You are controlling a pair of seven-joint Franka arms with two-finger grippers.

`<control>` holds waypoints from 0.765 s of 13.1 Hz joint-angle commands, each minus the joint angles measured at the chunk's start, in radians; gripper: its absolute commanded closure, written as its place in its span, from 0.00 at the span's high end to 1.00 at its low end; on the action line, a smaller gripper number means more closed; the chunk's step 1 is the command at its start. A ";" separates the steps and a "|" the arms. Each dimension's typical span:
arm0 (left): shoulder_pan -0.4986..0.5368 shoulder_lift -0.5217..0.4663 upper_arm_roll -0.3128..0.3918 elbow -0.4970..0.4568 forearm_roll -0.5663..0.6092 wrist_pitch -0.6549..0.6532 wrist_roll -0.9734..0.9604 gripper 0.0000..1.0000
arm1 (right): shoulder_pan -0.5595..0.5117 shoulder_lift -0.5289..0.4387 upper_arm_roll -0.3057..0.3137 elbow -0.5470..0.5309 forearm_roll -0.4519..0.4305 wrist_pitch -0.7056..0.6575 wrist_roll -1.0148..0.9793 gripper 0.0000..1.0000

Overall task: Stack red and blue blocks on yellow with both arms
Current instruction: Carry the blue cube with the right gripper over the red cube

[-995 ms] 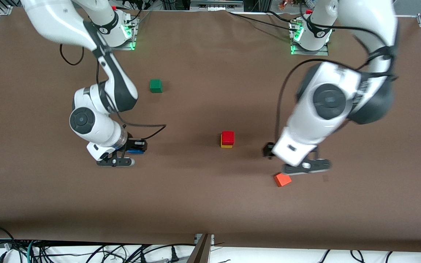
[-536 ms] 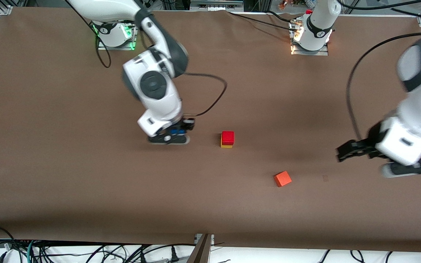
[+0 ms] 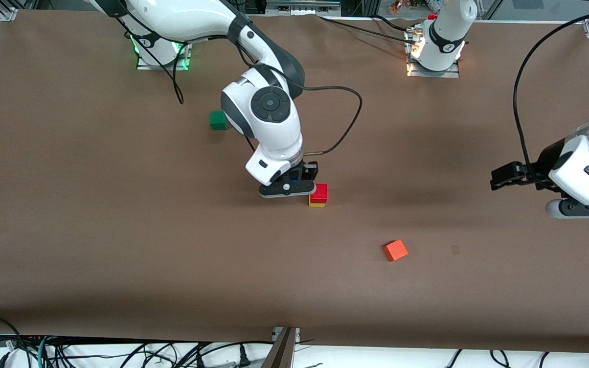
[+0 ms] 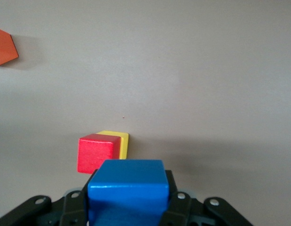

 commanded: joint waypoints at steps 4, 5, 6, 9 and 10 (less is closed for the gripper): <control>-0.018 -0.261 0.025 -0.346 -0.019 0.026 0.025 1.00 | 0.147 0.089 -0.101 0.059 -0.045 0.075 0.110 0.33; -0.025 -0.284 0.028 -0.377 -0.019 0.037 0.024 1.00 | 0.157 0.097 -0.107 0.059 -0.046 0.091 0.110 0.33; -0.052 -0.311 0.051 -0.418 -0.019 0.057 0.022 1.00 | 0.166 0.103 -0.113 0.059 -0.046 0.105 0.110 0.33; -0.091 -0.325 0.103 -0.451 -0.023 0.085 0.018 1.00 | 0.167 0.117 -0.113 0.059 -0.046 0.160 0.110 0.33; -0.078 -0.313 0.102 -0.444 -0.025 0.083 0.018 1.00 | 0.167 0.121 -0.113 0.059 -0.046 0.168 0.110 0.33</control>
